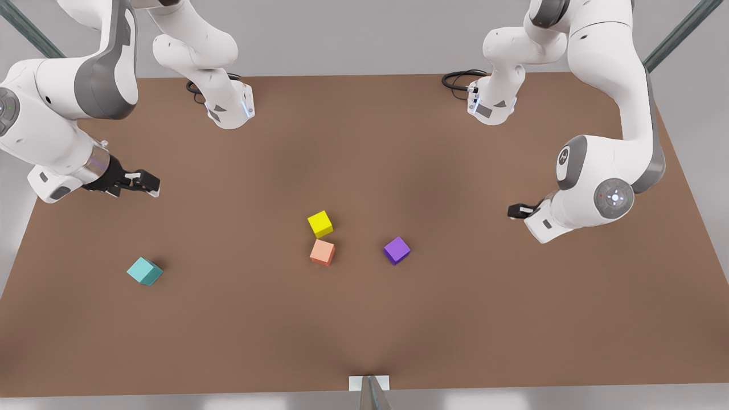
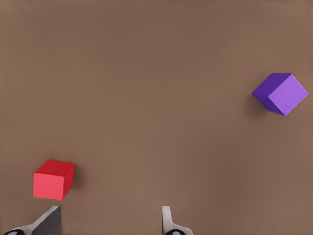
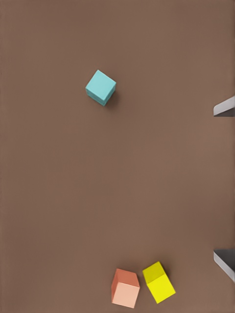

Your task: Pick up red wooden cube and pass to hand red wooden cube and place in blue wooden cube

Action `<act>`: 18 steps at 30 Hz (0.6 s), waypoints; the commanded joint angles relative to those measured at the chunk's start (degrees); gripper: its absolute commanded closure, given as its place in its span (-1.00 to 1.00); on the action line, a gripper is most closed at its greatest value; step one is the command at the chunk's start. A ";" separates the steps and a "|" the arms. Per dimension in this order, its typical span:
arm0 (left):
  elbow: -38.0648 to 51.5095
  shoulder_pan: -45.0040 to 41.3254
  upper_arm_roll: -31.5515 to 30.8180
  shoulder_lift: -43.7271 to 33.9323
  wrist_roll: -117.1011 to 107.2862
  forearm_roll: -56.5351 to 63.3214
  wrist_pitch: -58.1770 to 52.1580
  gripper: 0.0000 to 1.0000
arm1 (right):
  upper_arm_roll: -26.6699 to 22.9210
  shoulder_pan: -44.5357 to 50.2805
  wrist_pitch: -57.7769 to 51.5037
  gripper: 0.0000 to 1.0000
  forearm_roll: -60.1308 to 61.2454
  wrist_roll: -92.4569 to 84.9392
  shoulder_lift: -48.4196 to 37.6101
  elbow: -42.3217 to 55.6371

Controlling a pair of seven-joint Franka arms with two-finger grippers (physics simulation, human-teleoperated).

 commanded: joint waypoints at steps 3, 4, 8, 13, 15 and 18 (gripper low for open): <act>0.02 -0.26 -0.01 2.73 1.77 0.07 2.08 -1.00 | 0.04 0.09 0.68 -1.00 -0.22 1.16 -0.07 -0.15; 0.20 2.36 0.42 5.81 1.24 -0.10 -10.71 -1.00 | 0.04 0.00 0.77 -1.00 -0.22 1.16 -0.07 -0.15; -1.81 8.96 -0.98 11.10 11.25 5.79 -4.36 -1.00 | 0.04 0.00 0.77 -1.00 -0.22 1.08 0.02 -0.33; -6.39 9.58 -2.82 10.04 17.23 14.66 6.72 -1.00 | 0.04 0.00 1.12 -1.00 -0.22 0.99 0.02 -1.56; -9.11 10.46 -2.92 9.96 20.30 14.93 11.21 -1.00 | 0.04 0.00 0.94 -1.00 -0.05 0.38 0.02 -1.65; -10.35 11.95 -2.92 10.04 24.44 18.53 11.48 -1.00 | -0.13 -0.35 0.77 -1.00 -0.05 0.02 0.28 -1.56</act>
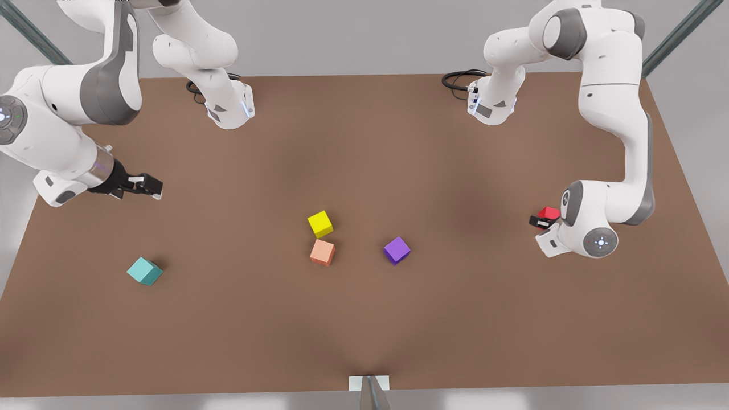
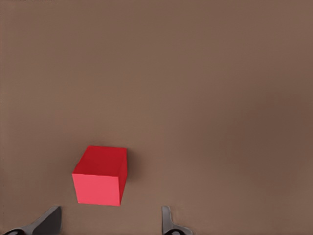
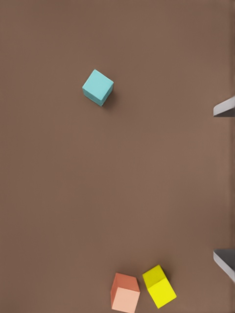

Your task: Pick up red wooden cube and pass to hand red wooden cube and place in blue wooden cube

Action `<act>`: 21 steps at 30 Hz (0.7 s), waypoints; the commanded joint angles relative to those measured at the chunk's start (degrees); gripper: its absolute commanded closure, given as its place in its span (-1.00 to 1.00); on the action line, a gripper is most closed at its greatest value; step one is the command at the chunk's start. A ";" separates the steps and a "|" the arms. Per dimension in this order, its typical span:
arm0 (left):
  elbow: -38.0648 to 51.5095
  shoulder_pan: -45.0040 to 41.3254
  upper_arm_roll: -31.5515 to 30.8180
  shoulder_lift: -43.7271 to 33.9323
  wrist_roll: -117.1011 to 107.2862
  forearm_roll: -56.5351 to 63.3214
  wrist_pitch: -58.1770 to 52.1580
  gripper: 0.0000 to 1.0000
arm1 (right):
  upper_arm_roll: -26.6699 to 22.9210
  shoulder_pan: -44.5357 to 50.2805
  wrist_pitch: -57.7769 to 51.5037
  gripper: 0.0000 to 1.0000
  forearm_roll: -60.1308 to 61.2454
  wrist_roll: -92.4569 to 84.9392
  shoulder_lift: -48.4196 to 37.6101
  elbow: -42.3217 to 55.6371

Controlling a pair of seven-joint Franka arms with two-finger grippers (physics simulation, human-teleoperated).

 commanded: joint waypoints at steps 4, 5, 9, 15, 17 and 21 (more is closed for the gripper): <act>-1.20 1.46 -0.03 -0.03 15.02 3.16 5.40 -1.00 | -0.13 -1.51 0.19 -1.00 0.75 -1.68 0.56 -0.01; -2.43 1.81 -0.03 0.06 15.02 3.16 7.95 -1.00 | -0.13 -1.51 0.19 -1.00 0.75 -2.82 0.82 -0.01; -4.10 2.51 -0.03 0.50 14.93 3.16 9.36 -1.00 | -0.13 -1.51 0.19 -1.00 0.66 -3.00 1.00 -0.01; -5.25 4.01 -0.03 2.25 14.75 3.07 11.91 -1.00 | -0.13 -1.51 0.19 -1.00 0.83 -3.00 1.44 -0.01; -5.34 4.45 -0.03 2.78 14.67 3.07 11.91 -1.00 | -0.13 -1.60 0.19 -1.00 0.83 -3.00 1.44 -0.01; -5.60 5.50 -0.03 4.36 14.66 3.07 12.35 -1.00 | -0.13 -1.60 0.10 -1.00 0.83 -3.70 1.44 0.17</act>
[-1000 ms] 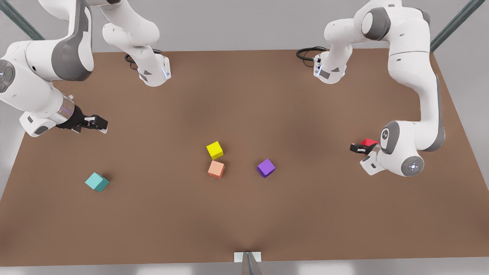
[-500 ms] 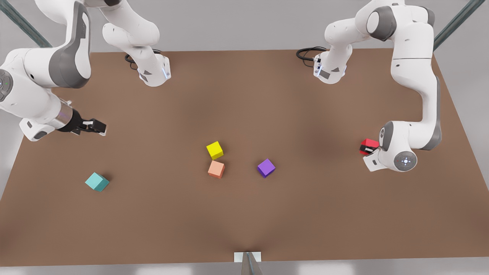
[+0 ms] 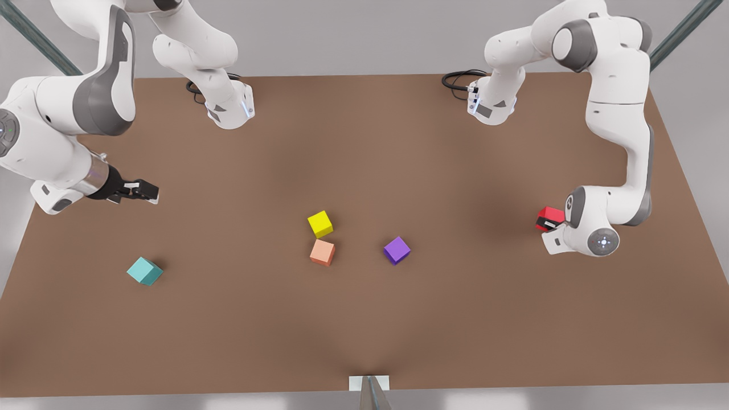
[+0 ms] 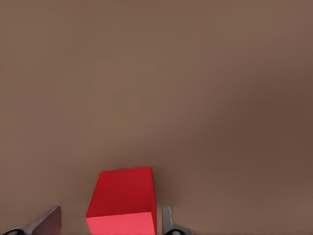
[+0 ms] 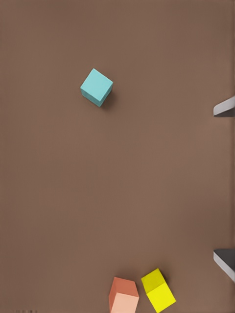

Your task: Pick up red wooden cube and pass to hand red wooden cube and place in blue wooden cube

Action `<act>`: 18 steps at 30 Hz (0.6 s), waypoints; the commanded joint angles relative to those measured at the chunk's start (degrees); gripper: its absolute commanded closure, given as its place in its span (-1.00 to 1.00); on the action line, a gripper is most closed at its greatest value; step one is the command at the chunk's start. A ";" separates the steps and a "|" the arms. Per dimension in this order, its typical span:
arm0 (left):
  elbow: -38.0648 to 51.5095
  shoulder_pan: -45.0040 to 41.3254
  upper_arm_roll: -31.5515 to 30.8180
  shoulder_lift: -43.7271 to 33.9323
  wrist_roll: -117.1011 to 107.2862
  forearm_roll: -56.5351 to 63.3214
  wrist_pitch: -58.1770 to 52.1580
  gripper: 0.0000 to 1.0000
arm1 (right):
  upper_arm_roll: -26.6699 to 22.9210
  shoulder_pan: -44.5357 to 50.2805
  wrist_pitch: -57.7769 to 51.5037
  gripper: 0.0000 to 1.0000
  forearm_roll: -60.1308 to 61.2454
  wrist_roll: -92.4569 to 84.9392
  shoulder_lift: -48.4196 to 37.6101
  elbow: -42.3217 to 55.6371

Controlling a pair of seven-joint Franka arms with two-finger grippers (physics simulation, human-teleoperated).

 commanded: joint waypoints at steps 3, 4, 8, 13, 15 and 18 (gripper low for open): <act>-0.10 0.60 -0.01 0.93 4.40 0.13 1.04 -1.00 | 0.07 0.04 -0.16 -1.00 0.13 -1.73 0.05 -0.11; -0.18 0.60 -0.01 0.93 4.40 0.13 1.13 -1.00 | -0.01 -0.31 -0.16 -1.00 0.13 -2.79 0.05 -0.11; -3.08 1.39 -0.01 0.76 4.40 0.13 4.82 -1.00 | -0.01 -0.49 -0.16 -1.00 0.31 -2.96 0.31 -0.11; -3.70 1.48 -0.01 0.93 3.96 1.54 6.05 -1.00 | -0.01 -0.49 -0.16 -1.00 0.39 -2.96 0.31 -0.11; -5.02 2.36 0.08 0.93 3.52 1.54 8.07 -1.00 | -0.01 -0.49 -0.16 -1.00 0.39 -3.05 0.31 -0.11; -5.63 2.89 0.08 0.93 3.09 1.54 8.51 -1.00 | -0.01 -0.49 -0.16 -1.00 0.39 -3.05 0.31 -0.11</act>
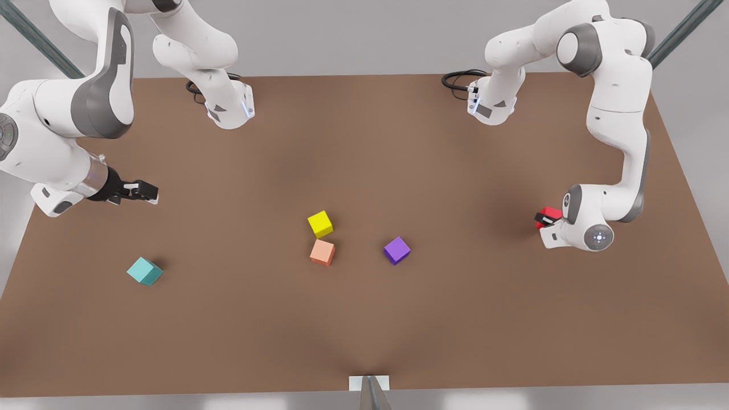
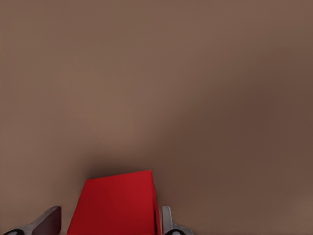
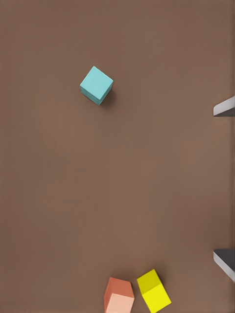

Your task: Pick up red wooden cube and pass to hand red wooden cube and place in blue wooden cube

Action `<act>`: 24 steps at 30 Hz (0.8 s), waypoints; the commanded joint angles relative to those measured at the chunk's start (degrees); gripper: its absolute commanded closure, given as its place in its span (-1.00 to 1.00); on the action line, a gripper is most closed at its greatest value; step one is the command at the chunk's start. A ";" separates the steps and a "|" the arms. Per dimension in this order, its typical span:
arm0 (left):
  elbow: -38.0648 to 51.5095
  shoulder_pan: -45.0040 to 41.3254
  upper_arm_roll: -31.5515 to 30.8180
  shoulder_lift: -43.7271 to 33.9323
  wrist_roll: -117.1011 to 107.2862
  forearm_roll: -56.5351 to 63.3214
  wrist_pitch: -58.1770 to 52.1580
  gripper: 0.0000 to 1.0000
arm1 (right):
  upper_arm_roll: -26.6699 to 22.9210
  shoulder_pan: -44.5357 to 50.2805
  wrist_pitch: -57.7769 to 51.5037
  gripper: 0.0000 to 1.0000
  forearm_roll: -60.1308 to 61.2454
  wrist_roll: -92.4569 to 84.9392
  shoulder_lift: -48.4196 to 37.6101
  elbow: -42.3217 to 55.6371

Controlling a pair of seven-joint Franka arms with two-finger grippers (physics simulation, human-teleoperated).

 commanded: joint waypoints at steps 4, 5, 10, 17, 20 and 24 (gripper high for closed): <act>-1.12 -0.32 -0.07 -0.46 -11.46 0.52 0.36 -1.00 | -0.01 -0.02 -0.03 -1.00 0.13 -1.95 0.01 0.03; -1.12 -0.41 -0.07 -0.46 -12.78 0.52 0.01 -1.00 | -0.01 -0.28 -0.12 -1.00 0.39 -2.13 0.01 0.03; -1.65 -0.32 -0.07 -0.46 -18.76 0.52 -0.26 -1.00 | -0.01 -0.46 -0.21 -1.00 0.40 -2.22 0.01 -0.06; -2.18 1.70 -0.07 -0.46 -21.84 0.52 -1.58 -1.00 | -0.01 -0.46 -0.12 -1.00 0.39 -2.22 0.09 -0.06; -2.18 1.26 -0.07 -0.11 -21.75 0.88 -1.40 -1.00 | -0.01 -0.46 -0.29 -1.00 0.83 -2.30 0.01 -0.06; -2.00 1.17 -0.07 0.24 -21.75 0.96 -1.05 -0.58 | -0.01 -0.72 -0.21 -1.00 0.83 -2.30 0.09 -0.06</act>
